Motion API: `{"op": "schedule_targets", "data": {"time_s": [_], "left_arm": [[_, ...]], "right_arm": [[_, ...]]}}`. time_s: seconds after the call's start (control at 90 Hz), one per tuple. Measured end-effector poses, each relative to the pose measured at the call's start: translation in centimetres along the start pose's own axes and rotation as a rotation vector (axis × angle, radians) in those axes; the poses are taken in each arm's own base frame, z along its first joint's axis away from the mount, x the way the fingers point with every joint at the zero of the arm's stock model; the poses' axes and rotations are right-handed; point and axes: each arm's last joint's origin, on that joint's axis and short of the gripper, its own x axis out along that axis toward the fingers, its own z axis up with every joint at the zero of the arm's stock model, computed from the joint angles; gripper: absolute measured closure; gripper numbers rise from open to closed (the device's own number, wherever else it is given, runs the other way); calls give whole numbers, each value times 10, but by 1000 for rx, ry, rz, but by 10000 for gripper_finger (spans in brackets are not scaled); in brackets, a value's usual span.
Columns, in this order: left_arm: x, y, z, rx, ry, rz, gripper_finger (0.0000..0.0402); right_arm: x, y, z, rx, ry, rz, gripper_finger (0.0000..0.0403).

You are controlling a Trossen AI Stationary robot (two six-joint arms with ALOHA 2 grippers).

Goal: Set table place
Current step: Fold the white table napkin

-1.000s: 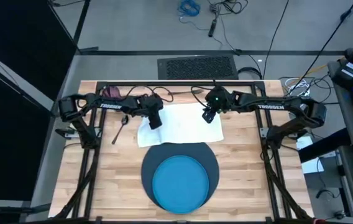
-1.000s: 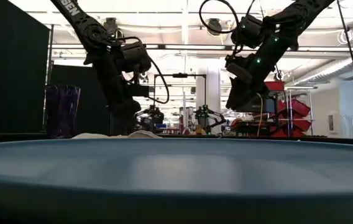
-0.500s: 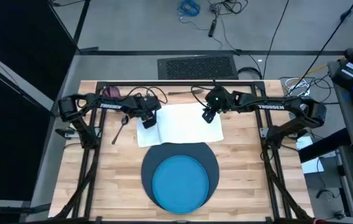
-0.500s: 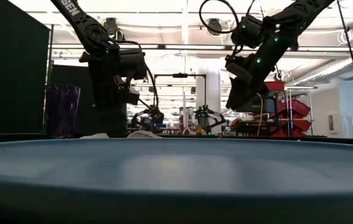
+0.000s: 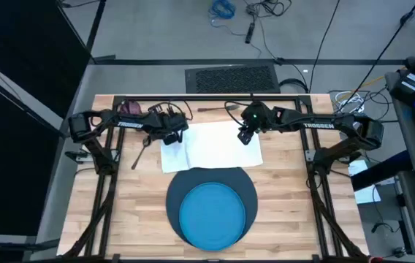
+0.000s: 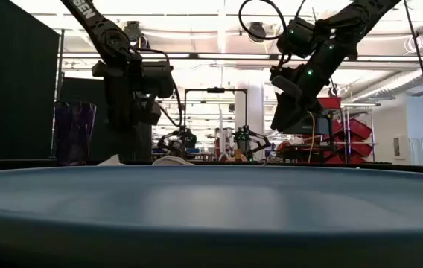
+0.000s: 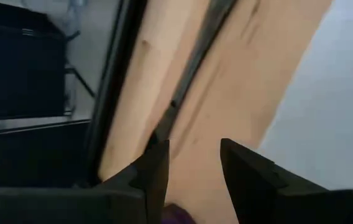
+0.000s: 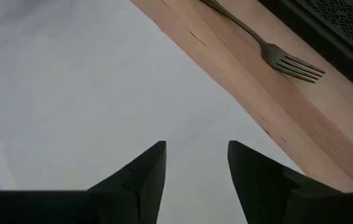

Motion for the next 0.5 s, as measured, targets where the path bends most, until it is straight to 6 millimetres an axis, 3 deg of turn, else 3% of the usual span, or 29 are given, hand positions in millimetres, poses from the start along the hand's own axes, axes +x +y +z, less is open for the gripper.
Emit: {"op": "schedule_targets", "data": {"time_s": [0.211, 0.5], "left_arm": [[-8, 2, 3, -42, -32, 162, 272], [-47, 1, 26, -167, -249, -58, 272]], "right_arm": [[0, 0, -1, 10, 12, -2, 243], [-2, -6, -16, 87, 148, -128, 243]]}}
